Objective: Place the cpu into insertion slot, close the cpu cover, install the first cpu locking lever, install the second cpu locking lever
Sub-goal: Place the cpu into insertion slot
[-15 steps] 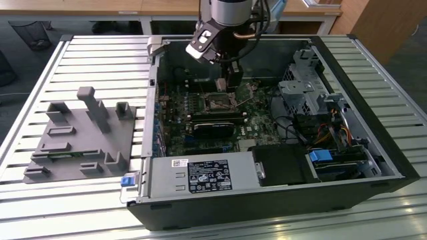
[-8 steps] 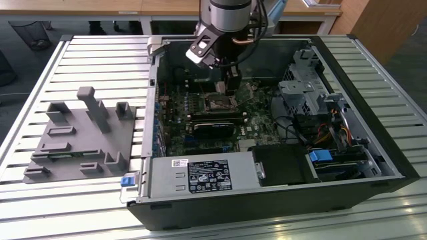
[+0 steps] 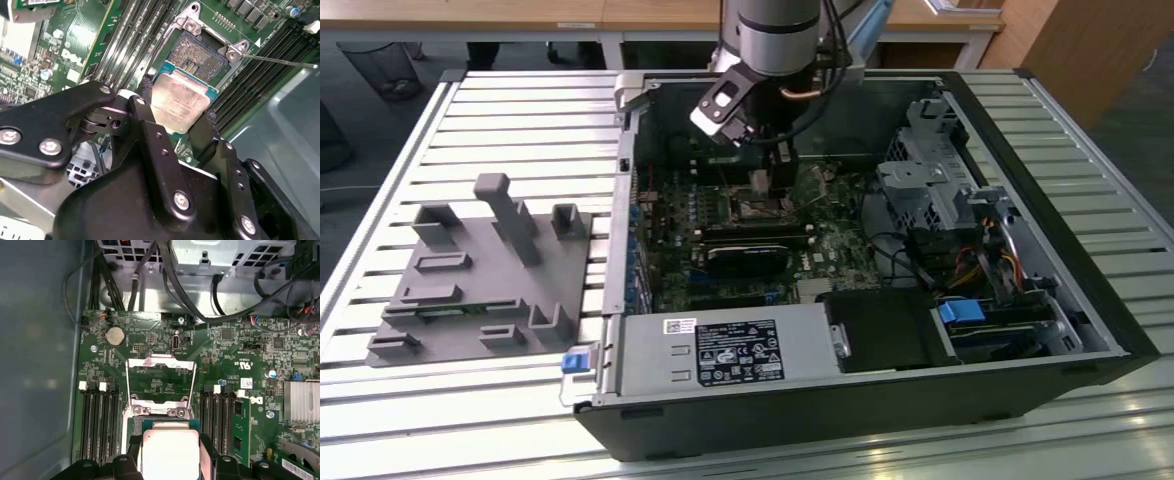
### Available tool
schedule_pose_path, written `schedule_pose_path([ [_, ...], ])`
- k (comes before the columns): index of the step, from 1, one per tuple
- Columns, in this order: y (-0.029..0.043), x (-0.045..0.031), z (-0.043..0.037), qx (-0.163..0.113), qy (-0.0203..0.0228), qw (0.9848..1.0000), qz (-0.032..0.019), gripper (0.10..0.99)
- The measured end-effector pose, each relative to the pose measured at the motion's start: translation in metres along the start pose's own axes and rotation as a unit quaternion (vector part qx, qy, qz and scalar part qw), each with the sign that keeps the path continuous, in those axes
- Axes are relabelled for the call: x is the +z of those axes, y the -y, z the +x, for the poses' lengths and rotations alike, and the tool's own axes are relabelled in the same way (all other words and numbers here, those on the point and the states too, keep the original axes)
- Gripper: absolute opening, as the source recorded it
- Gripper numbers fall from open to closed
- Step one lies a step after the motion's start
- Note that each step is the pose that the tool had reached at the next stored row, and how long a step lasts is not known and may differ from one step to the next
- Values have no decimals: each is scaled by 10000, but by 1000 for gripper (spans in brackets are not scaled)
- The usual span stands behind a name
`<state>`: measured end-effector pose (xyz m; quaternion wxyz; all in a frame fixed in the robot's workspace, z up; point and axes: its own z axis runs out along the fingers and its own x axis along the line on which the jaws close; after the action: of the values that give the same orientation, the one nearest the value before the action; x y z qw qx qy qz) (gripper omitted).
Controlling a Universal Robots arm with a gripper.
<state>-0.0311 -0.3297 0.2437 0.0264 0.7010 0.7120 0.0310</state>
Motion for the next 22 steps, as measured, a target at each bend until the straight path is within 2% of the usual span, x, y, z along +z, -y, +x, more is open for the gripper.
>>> schedule_pose_path([
  [8, 26, 126, 4, 1, 6, 10000, 0, 541],
  [22, 94, 234, 28, 1, 7, 10000, 0, 541],
])
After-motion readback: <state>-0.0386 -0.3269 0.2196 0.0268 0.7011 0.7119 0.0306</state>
